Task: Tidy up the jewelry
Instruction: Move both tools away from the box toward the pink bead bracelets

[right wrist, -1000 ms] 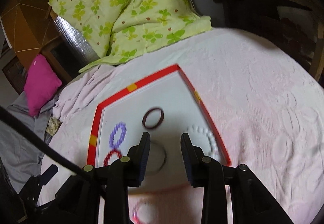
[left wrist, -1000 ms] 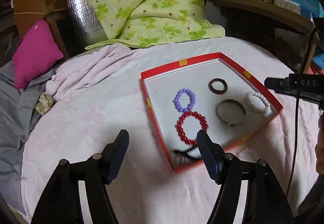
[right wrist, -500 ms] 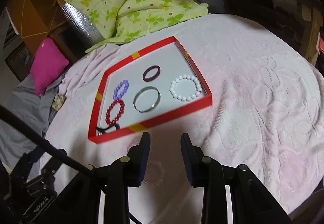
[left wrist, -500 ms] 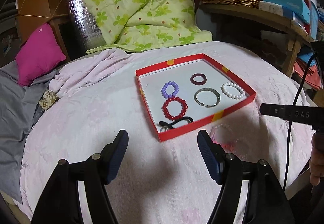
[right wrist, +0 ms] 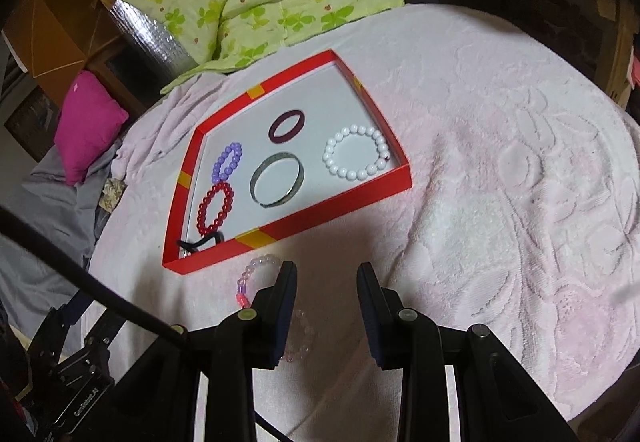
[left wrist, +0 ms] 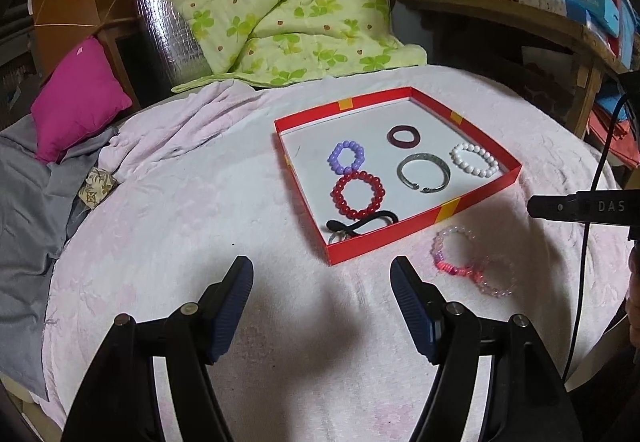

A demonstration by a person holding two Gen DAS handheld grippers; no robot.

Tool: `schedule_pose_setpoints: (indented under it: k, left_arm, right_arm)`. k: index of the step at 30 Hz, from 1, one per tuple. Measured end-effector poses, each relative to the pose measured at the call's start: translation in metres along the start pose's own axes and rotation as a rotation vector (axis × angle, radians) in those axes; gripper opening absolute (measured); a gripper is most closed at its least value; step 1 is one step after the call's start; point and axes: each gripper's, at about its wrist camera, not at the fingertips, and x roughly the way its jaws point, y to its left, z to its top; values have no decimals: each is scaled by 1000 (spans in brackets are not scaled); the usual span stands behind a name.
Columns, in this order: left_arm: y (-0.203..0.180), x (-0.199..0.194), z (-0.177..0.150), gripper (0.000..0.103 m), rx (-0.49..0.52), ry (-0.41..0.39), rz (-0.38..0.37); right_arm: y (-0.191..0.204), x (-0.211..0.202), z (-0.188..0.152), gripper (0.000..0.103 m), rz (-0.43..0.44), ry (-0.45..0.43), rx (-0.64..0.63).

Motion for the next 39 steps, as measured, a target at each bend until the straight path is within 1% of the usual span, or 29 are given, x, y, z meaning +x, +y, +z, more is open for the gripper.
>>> schedule_pose_setpoints:
  k: [3, 9, 19, 39]
  left_arm:
    - [2, 6, -2, 72, -2, 19, 14]
    - [2, 18, -5, 72, -10, 51, 12]
    - [-8, 25, -6, 72, 15, 71, 13]
    - [-25, 34, -7, 72, 66, 99, 19]
  right_arm:
    - [0, 2, -2, 34, 12, 17, -9]
    - [-3, 8, -4, 34, 22, 42, 6]
    - [-9, 17, -6, 34, 33, 79, 19]
    - [-21, 12, -10, 34, 51, 109, 25]
